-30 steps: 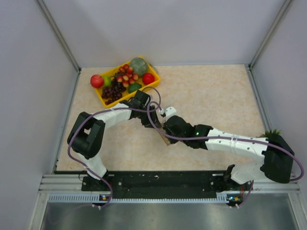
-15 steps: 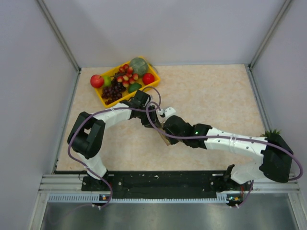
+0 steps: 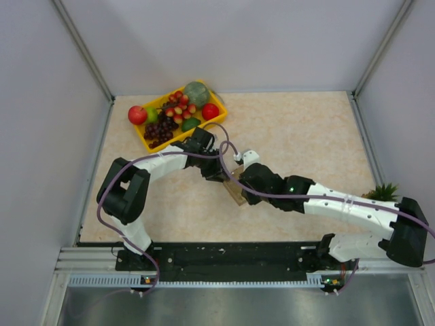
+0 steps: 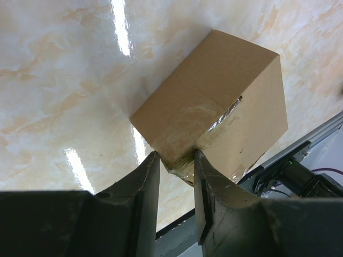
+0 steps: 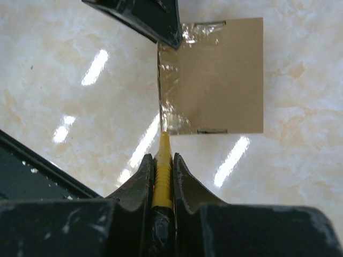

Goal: Unpack the express box

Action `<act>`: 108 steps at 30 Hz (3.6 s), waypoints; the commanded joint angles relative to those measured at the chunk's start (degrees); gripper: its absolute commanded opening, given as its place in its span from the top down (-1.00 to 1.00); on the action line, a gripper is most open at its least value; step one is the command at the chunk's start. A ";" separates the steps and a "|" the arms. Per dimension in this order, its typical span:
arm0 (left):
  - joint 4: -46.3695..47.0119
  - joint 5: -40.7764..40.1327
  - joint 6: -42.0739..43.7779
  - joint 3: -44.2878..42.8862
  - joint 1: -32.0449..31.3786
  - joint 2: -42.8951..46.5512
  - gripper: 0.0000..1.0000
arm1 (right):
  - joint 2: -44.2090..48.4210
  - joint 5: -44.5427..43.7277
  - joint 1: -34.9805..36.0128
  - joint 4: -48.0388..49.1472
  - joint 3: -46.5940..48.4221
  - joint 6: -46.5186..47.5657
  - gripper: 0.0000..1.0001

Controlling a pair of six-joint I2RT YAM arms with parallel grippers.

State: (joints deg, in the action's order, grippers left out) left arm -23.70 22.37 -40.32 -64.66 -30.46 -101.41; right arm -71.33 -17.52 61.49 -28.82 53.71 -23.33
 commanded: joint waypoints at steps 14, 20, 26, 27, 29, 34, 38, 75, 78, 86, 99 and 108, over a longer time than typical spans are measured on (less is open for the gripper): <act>-0.74 -12.53 8.23 0.86 0.57 7.62 -0.37 | 4.71 0.37 0.47 -2.83 3.60 2.85 1.00; 7.69 -8.23 12.36 -1.25 0.75 10.09 -0.54 | 2.70 4.77 2.49 6.47 1.66 7.07 1.00; 11.66 2.32 14.38 -11.69 0.75 -1.66 -0.42 | -3.90 6.01 3.37 12.82 1.13 9.44 1.00; 12.88 3.54 14.39 -12.67 0.75 -2.91 -0.40 | -5.38 5.48 3.46 13.87 0.96 9.88 1.00; 14.82 7.40 14.30 -15.56 0.75 -6.85 -0.39 | -6.53 4.87 3.46 14.84 0.52 10.06 1.00; 21.32 17.52 12.02 -18.66 0.66 -13.11 -0.34 | -8.91 -0.49 3.46 15.20 -0.71 7.26 1.00; 26.94 20.87 8.95 -11.75 0.57 -12.60 -0.30 | -7.26 -6.20 3.46 12.65 -2.90 3.13 1.00; 24.59 11.29 15.26 -4.23 -2.15 -0.80 -0.53 | 9.28 -14.04 -12.45 5.26 -14.78 -13.75 1.00; 23.88 11.73 16.32 -9.24 -2.15 -6.42 -0.54 | 9.28 -13.95 -14.12 5.26 -15.13 -14.55 1.00; 22.73 21.20 16.24 -15.06 -2.24 -16.98 -0.40 | 8.14 -11.66 -17.28 7.37 -14.52 -14.11 1.00; 17.99 17.53 15.97 3.99 -2.15 -2.24 0.03 | -2.75 -5.60 -21.77 15.11 -6.00 -8.84 1.00; 20.45 14.45 9.75 11.05 -1.62 5.34 -0.16 | 0.14 -0.68 -21.77 8.61 -3.18 -9.89 1.00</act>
State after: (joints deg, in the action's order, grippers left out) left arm -5.08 37.87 -26.92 -54.13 -32.29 -99.02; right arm -74.11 -21.54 39.97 -18.15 46.44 -33.06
